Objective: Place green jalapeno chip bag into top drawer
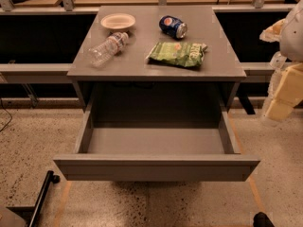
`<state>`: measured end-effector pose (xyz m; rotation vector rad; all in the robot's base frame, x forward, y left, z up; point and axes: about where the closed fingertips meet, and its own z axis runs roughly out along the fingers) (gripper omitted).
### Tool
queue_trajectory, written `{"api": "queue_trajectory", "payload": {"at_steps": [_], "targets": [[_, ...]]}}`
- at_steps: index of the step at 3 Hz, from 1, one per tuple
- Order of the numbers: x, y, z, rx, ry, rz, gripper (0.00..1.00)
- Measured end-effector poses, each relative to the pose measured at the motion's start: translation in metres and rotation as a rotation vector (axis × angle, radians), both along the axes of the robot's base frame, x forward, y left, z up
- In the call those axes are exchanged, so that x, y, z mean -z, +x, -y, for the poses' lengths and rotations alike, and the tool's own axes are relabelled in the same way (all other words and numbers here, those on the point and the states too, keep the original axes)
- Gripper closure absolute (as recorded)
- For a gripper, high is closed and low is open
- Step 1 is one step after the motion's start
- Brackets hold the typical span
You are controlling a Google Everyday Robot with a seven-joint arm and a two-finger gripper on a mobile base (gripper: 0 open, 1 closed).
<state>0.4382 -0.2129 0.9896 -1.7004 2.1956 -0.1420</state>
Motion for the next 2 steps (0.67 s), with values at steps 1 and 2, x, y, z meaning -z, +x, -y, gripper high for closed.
{"api": "queue_trajectory", "payload": {"at_steps": [1,2], "targets": [[0.000,0.000,0.000,0.000,0.000,0.000,0.00],[0.002,0.025,-0.005,-0.008,0.042,0.036,0.00]]}}
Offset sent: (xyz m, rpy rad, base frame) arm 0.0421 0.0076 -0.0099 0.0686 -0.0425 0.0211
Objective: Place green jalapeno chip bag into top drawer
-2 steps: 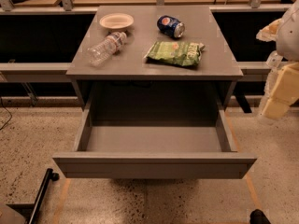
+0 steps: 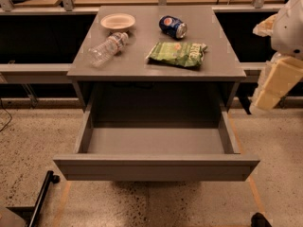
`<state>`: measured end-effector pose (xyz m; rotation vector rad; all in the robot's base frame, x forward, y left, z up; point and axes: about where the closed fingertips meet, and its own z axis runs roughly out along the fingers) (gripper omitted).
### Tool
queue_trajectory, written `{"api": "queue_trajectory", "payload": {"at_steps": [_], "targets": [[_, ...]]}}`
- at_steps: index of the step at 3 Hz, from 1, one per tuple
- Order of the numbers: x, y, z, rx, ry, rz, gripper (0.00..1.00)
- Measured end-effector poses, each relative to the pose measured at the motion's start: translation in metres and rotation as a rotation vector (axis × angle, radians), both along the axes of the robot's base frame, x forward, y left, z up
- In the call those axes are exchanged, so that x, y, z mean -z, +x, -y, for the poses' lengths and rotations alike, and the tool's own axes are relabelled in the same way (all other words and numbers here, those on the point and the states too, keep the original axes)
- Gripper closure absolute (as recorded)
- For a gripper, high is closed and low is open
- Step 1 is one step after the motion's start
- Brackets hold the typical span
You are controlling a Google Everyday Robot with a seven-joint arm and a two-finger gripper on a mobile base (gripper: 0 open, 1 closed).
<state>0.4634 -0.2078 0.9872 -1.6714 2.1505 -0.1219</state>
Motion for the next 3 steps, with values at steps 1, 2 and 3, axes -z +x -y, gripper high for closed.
{"api": "queue_trajectory", "payload": {"at_steps": [1,2,3], "targets": [[0.003,0.035,-0.006,0.002,0.060,0.040,0.00],[0.003,0.037,-0.006,0.002,0.064,0.043,0.00],[-0.001,0.049,-0.015,0.044,0.088,0.081,0.00]]}}
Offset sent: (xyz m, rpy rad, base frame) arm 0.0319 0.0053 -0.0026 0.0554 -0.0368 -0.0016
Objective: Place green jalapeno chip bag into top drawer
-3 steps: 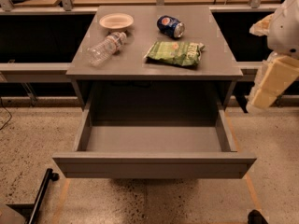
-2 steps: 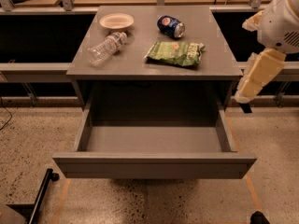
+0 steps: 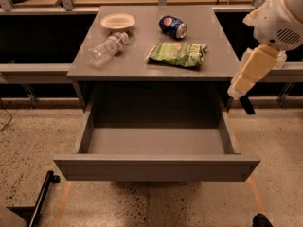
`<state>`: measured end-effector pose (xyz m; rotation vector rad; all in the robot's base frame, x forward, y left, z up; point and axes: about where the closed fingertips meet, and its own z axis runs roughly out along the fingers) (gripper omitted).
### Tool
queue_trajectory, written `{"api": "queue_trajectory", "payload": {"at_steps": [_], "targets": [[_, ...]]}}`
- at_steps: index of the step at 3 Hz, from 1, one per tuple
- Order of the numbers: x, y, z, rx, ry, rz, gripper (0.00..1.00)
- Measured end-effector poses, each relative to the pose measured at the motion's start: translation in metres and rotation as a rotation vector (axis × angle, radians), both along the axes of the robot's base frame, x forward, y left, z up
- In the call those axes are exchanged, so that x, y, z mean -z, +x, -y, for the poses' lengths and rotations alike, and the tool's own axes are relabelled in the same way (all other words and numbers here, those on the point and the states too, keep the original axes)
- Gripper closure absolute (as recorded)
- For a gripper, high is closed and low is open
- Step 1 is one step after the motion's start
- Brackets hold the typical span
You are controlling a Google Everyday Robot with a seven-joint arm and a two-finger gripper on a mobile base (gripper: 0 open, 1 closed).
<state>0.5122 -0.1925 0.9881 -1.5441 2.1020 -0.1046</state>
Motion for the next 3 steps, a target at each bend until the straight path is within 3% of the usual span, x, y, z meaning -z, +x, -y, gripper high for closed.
{"api": "queue_trajectory", "payload": {"at_steps": [1,2,3], "targets": [[-0.002,0.045,-0.020,-0.003,0.129,0.083,0.00],[0.011,0.078,-0.029,-0.011,0.255,0.100,0.00],[0.032,0.111,-0.041,-0.039,0.339,0.088,0.00]]}}
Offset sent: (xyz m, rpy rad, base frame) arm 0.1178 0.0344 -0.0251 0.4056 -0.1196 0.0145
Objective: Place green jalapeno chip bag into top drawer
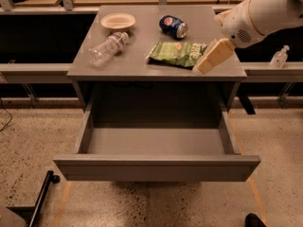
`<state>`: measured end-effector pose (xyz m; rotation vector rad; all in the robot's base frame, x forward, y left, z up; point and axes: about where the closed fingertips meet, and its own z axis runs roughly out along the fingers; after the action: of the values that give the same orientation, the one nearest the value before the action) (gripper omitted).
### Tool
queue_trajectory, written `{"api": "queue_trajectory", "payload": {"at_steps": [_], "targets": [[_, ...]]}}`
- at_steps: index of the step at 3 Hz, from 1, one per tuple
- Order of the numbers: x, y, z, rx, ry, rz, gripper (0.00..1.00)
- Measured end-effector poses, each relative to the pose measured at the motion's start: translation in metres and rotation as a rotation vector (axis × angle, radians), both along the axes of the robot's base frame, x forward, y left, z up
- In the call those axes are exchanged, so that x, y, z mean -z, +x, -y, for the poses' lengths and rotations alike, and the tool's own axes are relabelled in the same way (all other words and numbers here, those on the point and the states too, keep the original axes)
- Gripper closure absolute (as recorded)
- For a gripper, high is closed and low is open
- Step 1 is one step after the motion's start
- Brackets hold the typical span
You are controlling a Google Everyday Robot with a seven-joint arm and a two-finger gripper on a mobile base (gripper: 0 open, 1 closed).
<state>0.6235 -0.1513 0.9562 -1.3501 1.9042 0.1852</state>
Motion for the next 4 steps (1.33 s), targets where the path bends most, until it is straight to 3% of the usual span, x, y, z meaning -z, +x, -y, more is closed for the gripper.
{"api": "queue_trajectory", "payload": {"at_steps": [2,4], "targets": [[0.040,0.065,0.005,-0.013,0.101,-0.032,0.00],[0.050,0.075,0.008,0.016,0.142,-0.044,0.00]]}}
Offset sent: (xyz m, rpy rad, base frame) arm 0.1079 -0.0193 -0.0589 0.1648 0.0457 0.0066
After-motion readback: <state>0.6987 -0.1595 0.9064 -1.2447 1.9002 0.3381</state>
